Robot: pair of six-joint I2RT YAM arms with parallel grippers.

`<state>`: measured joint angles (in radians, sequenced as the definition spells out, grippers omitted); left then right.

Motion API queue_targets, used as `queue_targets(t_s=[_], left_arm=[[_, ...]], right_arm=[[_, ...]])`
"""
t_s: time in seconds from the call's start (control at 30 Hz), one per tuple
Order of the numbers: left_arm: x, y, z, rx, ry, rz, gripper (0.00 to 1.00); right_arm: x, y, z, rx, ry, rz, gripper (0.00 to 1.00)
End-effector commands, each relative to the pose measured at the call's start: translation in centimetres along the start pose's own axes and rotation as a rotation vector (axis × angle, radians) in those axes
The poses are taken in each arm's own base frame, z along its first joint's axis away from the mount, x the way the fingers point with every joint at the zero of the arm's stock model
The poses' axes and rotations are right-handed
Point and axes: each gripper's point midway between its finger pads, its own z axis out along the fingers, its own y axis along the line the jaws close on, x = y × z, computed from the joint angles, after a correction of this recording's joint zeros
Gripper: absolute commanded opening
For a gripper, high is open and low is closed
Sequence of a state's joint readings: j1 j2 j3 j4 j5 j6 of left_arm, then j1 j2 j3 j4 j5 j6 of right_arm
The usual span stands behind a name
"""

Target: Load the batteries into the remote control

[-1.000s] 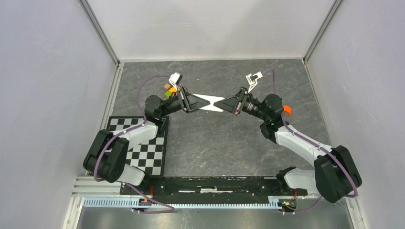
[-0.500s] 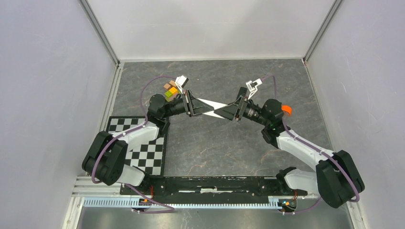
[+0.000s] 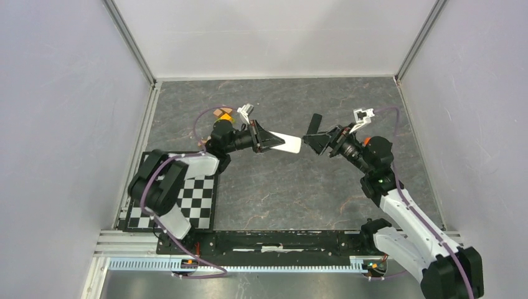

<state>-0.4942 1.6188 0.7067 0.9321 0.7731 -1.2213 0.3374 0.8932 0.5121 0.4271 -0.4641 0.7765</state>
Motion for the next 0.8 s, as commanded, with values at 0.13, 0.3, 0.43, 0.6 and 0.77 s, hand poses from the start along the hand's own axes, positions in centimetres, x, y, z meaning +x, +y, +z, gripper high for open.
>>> queue_targets(t_s=[0.13, 0.3, 0.43, 0.6, 0.77], left_arm=[[-2.6, 9.0, 4.7, -0.145, -0.047, -0.080, 0.11], [-1.6, 13.9, 5.7, -0.294, -0.010, -0.085, 0.14], [-0.1, 17.3, 5.2, -0.426, 0.036, -0.091, 0.23], [1.5, 20.0, 4.7, -0.513, 0.053, -0.125, 0.42], [1.2, 20.8, 3.1, -0.636, 0.040, -0.051, 0.90]], right_arm=[[-1.4, -6.9, -2.6, 0.428, -0.027, -0.120, 0.98], [-0.6, -7.8, -3.0, 0.465, 0.006, -0.113, 0.98], [-0.6, -8.1, -3.2, 0.477, 0.006, -0.123, 0.98], [-0.7, -8.5, -3.5, 0.494, 0.014, -0.132, 0.98], [-1.2, -9.2, -4.2, 0.556, 0.020, -0.139, 0.98]])
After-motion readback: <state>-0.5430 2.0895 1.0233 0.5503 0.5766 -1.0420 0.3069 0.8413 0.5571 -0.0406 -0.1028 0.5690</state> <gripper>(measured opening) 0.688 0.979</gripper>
